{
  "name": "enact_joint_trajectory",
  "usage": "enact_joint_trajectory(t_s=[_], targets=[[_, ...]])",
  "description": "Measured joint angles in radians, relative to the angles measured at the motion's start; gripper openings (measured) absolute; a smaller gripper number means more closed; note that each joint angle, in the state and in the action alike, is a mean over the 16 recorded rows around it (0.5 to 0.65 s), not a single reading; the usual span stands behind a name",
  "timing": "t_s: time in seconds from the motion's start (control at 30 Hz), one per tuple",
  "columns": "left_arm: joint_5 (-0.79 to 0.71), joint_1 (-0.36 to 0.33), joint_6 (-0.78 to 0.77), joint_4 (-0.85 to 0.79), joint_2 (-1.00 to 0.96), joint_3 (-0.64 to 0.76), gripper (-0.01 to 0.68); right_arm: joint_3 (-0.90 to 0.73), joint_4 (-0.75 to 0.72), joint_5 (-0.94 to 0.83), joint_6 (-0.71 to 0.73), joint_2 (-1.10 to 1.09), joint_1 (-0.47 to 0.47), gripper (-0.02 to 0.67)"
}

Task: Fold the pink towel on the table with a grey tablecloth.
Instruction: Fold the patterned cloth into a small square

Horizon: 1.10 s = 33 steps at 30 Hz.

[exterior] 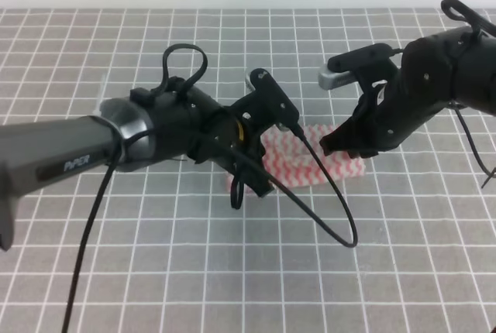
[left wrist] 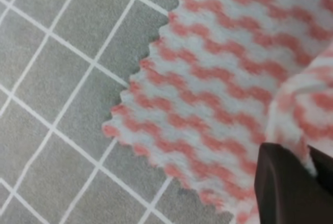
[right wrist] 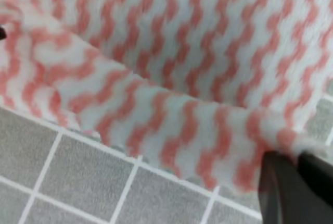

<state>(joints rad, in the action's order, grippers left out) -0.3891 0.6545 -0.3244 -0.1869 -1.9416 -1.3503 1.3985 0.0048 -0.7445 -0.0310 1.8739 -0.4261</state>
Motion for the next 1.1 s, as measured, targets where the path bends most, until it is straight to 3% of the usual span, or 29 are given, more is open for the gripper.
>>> enact_joint_trajectory(t_s=[0.5,1.1], targets=[[-0.053,-0.035,0.082,-0.005,-0.082,-0.111,-0.002,0.001,-0.011,0.062,-0.02,0.036,0.022,-0.015],[0.0,-0.057,0.119,-0.037,-0.111,-0.128,-0.002,0.009,-0.016,0.148,-0.021,0.057,0.026,-0.015]])
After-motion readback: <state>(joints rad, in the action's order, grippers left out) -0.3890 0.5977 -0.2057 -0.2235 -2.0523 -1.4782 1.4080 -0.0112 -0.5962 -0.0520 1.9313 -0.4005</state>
